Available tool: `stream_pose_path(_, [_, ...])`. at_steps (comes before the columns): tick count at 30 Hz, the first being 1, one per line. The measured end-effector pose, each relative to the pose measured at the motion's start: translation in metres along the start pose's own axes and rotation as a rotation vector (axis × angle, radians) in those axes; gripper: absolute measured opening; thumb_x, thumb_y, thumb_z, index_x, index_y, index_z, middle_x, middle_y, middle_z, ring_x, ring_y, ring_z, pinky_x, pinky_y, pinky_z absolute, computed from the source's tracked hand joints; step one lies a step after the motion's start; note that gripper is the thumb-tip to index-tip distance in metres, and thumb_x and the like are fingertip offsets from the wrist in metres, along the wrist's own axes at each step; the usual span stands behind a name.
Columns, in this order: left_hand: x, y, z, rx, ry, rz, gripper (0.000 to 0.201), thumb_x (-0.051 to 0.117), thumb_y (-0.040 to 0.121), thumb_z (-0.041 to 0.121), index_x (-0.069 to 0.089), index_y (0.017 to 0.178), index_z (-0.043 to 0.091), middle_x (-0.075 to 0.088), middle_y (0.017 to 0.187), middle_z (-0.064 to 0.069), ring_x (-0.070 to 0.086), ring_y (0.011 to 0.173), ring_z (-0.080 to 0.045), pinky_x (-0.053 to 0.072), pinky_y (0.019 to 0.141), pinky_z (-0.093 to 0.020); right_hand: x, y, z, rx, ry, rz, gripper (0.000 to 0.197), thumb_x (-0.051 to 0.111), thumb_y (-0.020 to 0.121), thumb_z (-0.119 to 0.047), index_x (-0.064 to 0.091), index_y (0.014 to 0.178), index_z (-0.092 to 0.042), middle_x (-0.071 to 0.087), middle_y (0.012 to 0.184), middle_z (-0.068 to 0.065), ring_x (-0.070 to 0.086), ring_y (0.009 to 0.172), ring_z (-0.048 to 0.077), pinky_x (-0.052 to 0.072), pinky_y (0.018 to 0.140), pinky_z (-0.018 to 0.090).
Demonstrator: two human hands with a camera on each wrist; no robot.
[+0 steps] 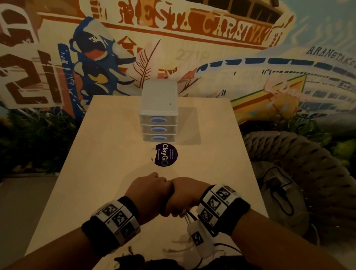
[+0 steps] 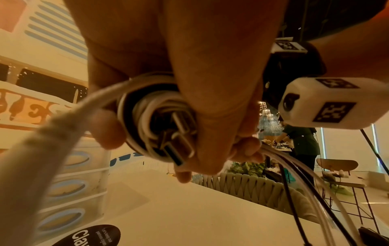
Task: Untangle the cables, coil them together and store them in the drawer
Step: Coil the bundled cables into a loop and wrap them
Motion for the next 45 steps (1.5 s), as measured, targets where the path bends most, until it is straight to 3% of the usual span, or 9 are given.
stream_pose_path(10, [0.005, -0.011, -0.016, -0.002, -0.37, 0.231, 0.051, 0.08, 0.077, 0.04, 0.063, 0.123, 0.027, 0.062, 0.13, -0.002, 0.066, 0.107, -0.023, 0.058, 0.078, -0.033, -0.018, -0.017, -0.009, -0.104, -0.031, 0.13, 0.024, 0.081, 0.076, -0.018, 0.074, 0.096, -0.008, 0.076, 0.085, 0.011, 0.068, 0.062, 0.013, 0.059, 0.059, 0.023])
stream_pose_path(14, [-0.007, -0.024, -0.03, -0.003, -0.677, 0.33, 0.099, 0.09, 0.07, 0.028, 0.032, 0.15, 0.035, 0.036, 0.15, 0.012, 0.06, 0.112, -0.007, 0.055, 0.085, -0.021, -0.03, -0.026, -0.011, -0.134, 0.002, 0.146, 0.018, 0.08, 0.077, -0.02, 0.071, 0.091, -0.015, 0.072, 0.076, 0.001, 0.067, 0.059, 0.009, 0.056, 0.059, 0.022])
stream_pose_path(19, [-0.014, -0.028, -0.051, -0.074, -1.188, 0.288, 0.131, 0.093, 0.066, 0.035, -0.002, 0.155, 0.049, 0.047, 0.135, 0.029, 0.058, 0.114, 0.01, 0.056, 0.082, -0.017, -0.036, -0.035, -0.001, -0.203, 0.264, 0.103, 0.007, 0.073, 0.083, -0.005, 0.068, 0.087, -0.008, 0.063, 0.072, 0.01, 0.062, 0.063, 0.018, 0.058, 0.071, 0.032])
stream_pose_path(23, [-0.005, -0.02, -0.037, 0.03, -1.453, 0.16, 0.101, 0.085, 0.076, 0.024, 0.022, 0.154, 0.038, 0.063, 0.129, 0.026, 0.06, 0.122, 0.0, 0.055, 0.094, -0.024, -0.034, -0.045, -0.014, -0.362, 0.334, 0.097, 0.011, 0.072, 0.085, -0.007, 0.067, 0.078, -0.014, 0.064, 0.063, 0.003, 0.062, 0.059, 0.013, 0.053, 0.066, 0.028])
stream_pose_path(28, [-0.004, -0.013, -0.023, 0.181, -1.624, 0.18, 0.071, 0.077, 0.082, 0.051, 0.059, 0.113, -0.011, 0.068, 0.104, -0.019, 0.068, 0.093, -0.028, 0.055, 0.082, -0.032, -0.025, -0.049, -0.031, -0.487, 0.3, 0.09, 0.015, 0.069, 0.089, -0.004, 0.07, 0.084, -0.019, 0.071, 0.073, -0.002, 0.068, 0.068, 0.009, 0.055, 0.069, 0.024])
stream_pose_path(33, [-0.008, -0.015, -0.019, 0.166, -1.789, 0.215, 0.072, 0.09, 0.069, 0.046, 0.065, 0.12, 0.002, 0.072, 0.102, -0.012, 0.07, 0.087, -0.031, 0.056, 0.069, -0.034, -0.019, -0.053, -0.04, -0.508, 0.219, 0.04, 0.017, 0.064, 0.097, -0.006, 0.066, 0.096, -0.023, 0.072, 0.083, -0.005, 0.07, 0.077, 0.005, 0.055, 0.068, 0.018])
stream_pose_path(37, [-0.023, -0.019, -0.017, 0.191, -1.756, 0.349, 0.046, 0.088, 0.068, 0.049, 0.077, 0.095, 0.014, 0.074, 0.101, -0.008, 0.067, 0.103, -0.032, 0.057, 0.082, -0.042, -0.021, -0.059, -0.046, -0.519, 0.232, -0.024, 0.013, 0.064, 0.094, 0.0, 0.067, 0.106, -0.004, 0.072, 0.09, 0.007, 0.072, 0.081, 0.014, 0.059, 0.077, 0.025])
stream_pose_path(40, [-0.04, -0.022, -0.014, 0.215, -1.692, 0.43, 0.035, 0.088, 0.065, 0.053, 0.078, 0.076, 0.021, 0.076, 0.09, -0.002, 0.069, 0.097, -0.021, 0.056, 0.084, -0.035, -0.023, -0.062, -0.047, -0.535, 0.372, -0.048, 0.027, 0.061, 0.093, 0.008, 0.063, 0.102, -0.017, 0.07, 0.09, 0.003, 0.071, 0.079, 0.01, 0.059, 0.076, 0.024])
stream_pose_path(45, [-0.055, -0.028, -0.013, 0.293, -1.661, 0.493, 0.052, 0.088, 0.068, 0.044, 0.064, 0.09, 0.004, 0.075, 0.09, -0.003, 0.071, 0.102, -0.021, 0.055, 0.088, -0.03, -0.02, -0.059, -0.047, -0.497, 0.316, -0.081, 0.022, 0.067, 0.094, -0.008, 0.061, 0.105, -0.026, 0.066, 0.095, -0.012, 0.067, 0.087, -0.005, 0.053, 0.08, 0.013])
Point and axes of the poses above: each hand's wrist, its own y-axis towards the middle knuckle, its own x-axis out of the palm, z = x × y, the point moved 6 cm from there along y, towards the middle knuckle
